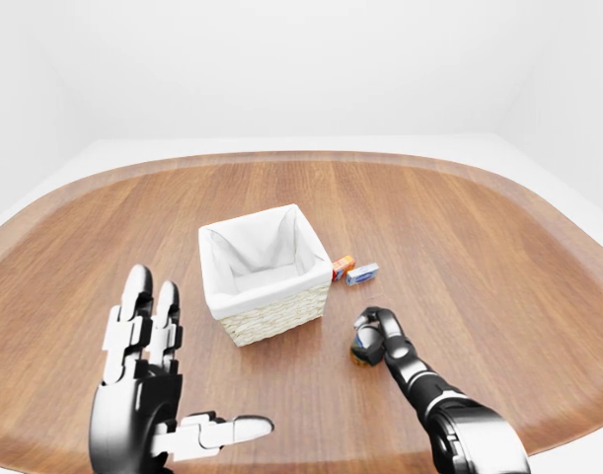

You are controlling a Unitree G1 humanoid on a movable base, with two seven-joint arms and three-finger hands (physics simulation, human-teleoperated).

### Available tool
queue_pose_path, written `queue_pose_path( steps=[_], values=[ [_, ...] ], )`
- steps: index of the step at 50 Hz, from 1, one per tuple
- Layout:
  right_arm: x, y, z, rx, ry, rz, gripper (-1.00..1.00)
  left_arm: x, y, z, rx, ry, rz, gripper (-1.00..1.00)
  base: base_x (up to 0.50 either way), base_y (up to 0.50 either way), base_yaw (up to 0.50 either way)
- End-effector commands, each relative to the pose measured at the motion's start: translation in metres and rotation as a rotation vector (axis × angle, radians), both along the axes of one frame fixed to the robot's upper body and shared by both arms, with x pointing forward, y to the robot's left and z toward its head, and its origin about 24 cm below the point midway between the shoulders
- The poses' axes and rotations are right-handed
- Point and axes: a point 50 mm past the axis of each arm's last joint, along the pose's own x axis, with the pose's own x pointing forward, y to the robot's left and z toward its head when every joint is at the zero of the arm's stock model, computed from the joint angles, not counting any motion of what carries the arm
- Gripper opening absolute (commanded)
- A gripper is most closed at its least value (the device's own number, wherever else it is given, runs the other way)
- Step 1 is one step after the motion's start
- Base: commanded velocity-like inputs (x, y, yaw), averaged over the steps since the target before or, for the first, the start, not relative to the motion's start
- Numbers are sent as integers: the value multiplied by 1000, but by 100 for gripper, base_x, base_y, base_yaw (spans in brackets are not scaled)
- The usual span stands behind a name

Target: Pick up the alphabet soup and put it in the basket.

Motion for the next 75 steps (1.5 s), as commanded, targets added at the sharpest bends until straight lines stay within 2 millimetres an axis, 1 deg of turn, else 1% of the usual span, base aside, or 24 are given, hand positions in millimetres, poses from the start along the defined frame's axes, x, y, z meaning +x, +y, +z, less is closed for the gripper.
queue_pose_path(
  steps=[1, 10, 25, 38, 54, 65, 68, 75],
  values=[
    [-10, 1, -9, 127, 42, -105, -100, 1, 0, 0, 1, -1, -2, 100, 0, 0, 0],
    [-8, -2, -7, 138, 34, -119, -100, 2, -2, -1, 5, 3, -4, 100, 0, 0, 0],
    [1, -10, 1, 188, -7, -154, -100, 2, -3, -2, 7, 9, -9, 100, 0, 0, 0],
    [4, -12, 5, 199, -38, -154, -100, 3, -4, -4, 9, 15, -13, 100, 0, 0, 0],
    [11, -14, 16, 221, -109, -148, -100, 2, -3, -3, 6, 13, -11, 100, 0, 0, 0],
    [17, -15, 34, 273, -234, -126, -100, 3, -2, -3, 7, 5, -10, 100, 0, 0, 0],
    [19, -15, 46, 290, -311, -109, -100, 2, -2, -2, 6, 7, -10, 100, 0, 0, 0],
    [18, -14, 64, 312, -413, -83, -100, 4, -2, -3, 6, 4, -11, 100, 0, 0, 0]
  ],
)
